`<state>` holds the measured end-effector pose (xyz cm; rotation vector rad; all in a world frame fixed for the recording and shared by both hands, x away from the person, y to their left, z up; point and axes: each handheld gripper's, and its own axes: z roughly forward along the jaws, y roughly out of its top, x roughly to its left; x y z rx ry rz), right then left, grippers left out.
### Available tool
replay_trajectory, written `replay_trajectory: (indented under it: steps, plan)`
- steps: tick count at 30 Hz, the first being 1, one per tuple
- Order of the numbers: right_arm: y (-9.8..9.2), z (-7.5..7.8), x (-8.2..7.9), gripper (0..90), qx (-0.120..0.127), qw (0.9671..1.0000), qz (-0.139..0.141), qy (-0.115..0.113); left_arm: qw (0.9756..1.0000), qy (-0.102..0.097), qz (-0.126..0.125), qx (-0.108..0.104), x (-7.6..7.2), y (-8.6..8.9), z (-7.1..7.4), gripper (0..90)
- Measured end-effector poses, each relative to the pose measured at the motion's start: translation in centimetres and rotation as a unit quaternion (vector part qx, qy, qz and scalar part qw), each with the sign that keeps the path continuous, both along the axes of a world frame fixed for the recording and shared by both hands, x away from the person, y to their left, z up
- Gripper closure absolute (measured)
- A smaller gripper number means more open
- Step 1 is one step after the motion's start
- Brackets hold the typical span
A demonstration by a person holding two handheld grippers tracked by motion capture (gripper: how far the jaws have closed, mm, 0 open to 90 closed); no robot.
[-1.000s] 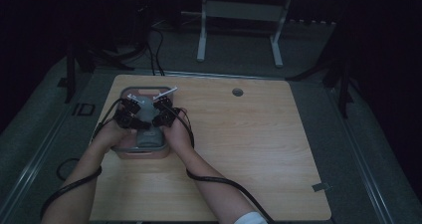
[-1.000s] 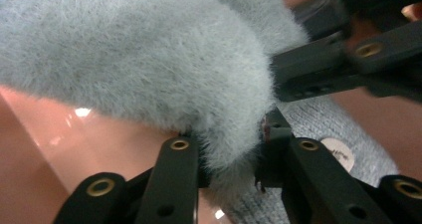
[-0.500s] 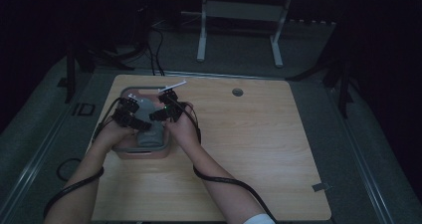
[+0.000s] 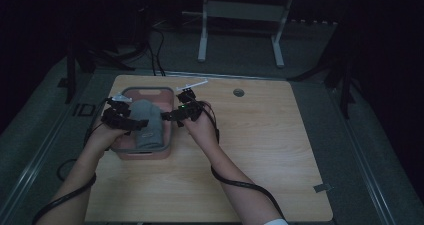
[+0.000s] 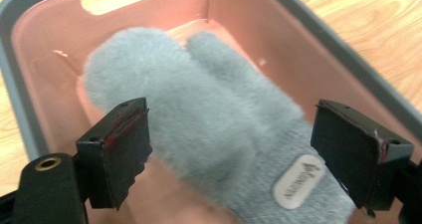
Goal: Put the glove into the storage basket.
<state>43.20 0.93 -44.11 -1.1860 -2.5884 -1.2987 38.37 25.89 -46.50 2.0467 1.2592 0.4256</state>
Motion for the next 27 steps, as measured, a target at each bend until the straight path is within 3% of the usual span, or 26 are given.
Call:
replay_trajectory:
  steps: [10, 16, 27]
  plan:
    - [-2.3, -0.4, -0.8, 20.4, -0.01, 0.9997, 0.006, -0.02, 0.9994, -0.02, -0.01, -0.026, -0.7, -1.8, 0.2, 15.9]
    - [-4.9, -0.7, -1.5, 20.0, -0.013, 0.9994, 0.003, -0.034, 0.9985, -0.036, -0.018, -0.037, -1.1, -3.4, 0.6, 11.5]
    - [-9.4, -0.9, -3.6, 19.7, -0.018, 0.9979, 0.002, -0.063, 0.9963, -0.054, -0.056, -0.036, -2.3, -6.8, 0.9, 11.3]
